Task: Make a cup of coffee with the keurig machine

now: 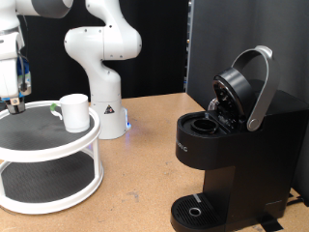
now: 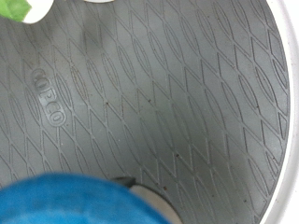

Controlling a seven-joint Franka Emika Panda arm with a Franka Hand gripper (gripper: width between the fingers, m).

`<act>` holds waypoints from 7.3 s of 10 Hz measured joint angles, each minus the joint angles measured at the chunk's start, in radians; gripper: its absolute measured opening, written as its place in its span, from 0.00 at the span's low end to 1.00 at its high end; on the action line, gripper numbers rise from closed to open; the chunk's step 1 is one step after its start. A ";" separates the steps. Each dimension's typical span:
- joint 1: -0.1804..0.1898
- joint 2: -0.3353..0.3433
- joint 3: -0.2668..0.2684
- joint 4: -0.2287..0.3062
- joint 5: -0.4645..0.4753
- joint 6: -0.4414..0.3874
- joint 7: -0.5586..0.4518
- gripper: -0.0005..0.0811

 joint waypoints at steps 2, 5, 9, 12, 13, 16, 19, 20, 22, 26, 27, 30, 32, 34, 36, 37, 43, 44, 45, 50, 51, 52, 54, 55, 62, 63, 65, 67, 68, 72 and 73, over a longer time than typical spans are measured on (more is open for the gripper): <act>0.012 0.000 -0.002 -0.008 0.090 0.000 -0.002 0.55; 0.083 -0.019 0.010 -0.010 0.327 0.019 0.021 0.55; 0.092 -0.029 0.095 -0.009 0.354 0.019 0.180 0.55; 0.142 -0.028 0.108 -0.029 0.556 0.068 0.223 0.55; 0.166 -0.025 0.124 -0.035 0.591 0.093 0.231 0.55; 0.210 -0.006 0.207 -0.037 0.631 0.177 0.339 0.55; 0.212 0.000 0.223 -0.037 0.653 0.180 0.343 0.55; 0.225 0.001 0.218 -0.034 0.695 0.170 0.309 0.55; 0.269 0.019 0.222 -0.005 0.779 0.167 0.274 0.55; 0.319 0.060 0.245 0.046 0.849 0.201 0.271 0.55; 0.319 0.060 0.243 0.047 0.849 0.186 0.265 0.55; 0.323 0.073 0.248 0.090 0.840 0.088 0.242 0.55; 0.329 0.103 0.270 0.133 0.836 0.073 0.252 0.55; 0.335 0.139 0.293 0.170 0.838 0.082 0.271 0.55; 0.338 0.171 0.309 0.205 0.846 0.083 0.278 0.55; 0.338 0.182 0.316 0.219 0.846 0.083 0.305 0.55; 0.342 0.197 0.366 0.172 0.832 0.189 0.274 0.55; 0.346 0.209 0.384 0.169 0.830 0.200 0.274 0.55; 0.349 0.220 0.400 0.169 0.830 0.207 0.274 0.55; 0.358 0.250 0.452 0.162 0.804 0.245 0.277 0.55; 0.358 0.254 0.456 0.163 0.786 0.251 0.279 0.55; 0.358 0.257 0.457 0.162 0.769 0.253 0.283 0.55; 0.358 0.264 0.458 0.163 0.744 0.254 0.294 0.55; 0.358 0.270 0.458 0.164 0.741 0.255 0.294 0.55; 0.358 0.317 0.485 0.198 0.643 0.268 0.405 0.55; 0.359 0.331 0.491 0.203 0.643 0.269 0.415 0.55; 0.359 0.339 0.494 0.210 0.641 0.269 0.432 0.55; 0.359 0.339 0.494 0.210 0.641 0.269 0.432 0.55; 0.359 0.339 0.494 0.207 0.649 0.278 0.428 0.55; 0.359 0.350 0.498 0.181 0.694 0.366 0.384 0.88; 0.359 0.350 0.498 0.181 0.697 0.379 0.384 0.88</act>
